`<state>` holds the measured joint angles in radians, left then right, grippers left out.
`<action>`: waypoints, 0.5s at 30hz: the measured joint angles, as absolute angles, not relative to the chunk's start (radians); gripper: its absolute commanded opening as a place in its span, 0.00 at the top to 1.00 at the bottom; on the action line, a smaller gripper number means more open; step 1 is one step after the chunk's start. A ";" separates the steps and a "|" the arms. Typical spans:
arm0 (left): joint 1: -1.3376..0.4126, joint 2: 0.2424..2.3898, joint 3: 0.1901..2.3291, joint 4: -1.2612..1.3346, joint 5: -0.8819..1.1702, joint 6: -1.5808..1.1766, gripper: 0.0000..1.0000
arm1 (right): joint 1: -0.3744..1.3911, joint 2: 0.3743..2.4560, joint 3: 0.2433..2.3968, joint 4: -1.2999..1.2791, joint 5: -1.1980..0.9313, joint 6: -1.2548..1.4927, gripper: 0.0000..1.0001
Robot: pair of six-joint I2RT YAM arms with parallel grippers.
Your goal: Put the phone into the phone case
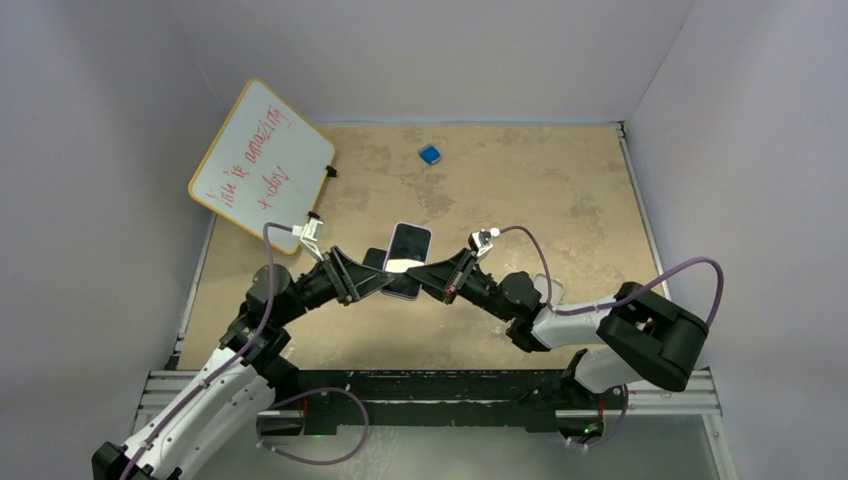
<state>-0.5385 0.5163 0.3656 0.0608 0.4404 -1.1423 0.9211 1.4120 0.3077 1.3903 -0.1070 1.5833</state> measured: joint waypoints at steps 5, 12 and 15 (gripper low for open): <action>-0.538 0.527 0.362 0.119 0.421 -1.149 0.82 | 0.945 1.412 0.317 1.402 -0.084 1.602 0.82; -0.537 0.561 0.383 0.073 0.406 -1.158 1.00 | 0.948 1.412 0.319 1.398 -0.075 1.586 0.42; -0.537 0.561 0.387 0.039 0.418 -1.156 1.00 | 0.949 1.411 0.319 1.398 -0.099 1.574 0.32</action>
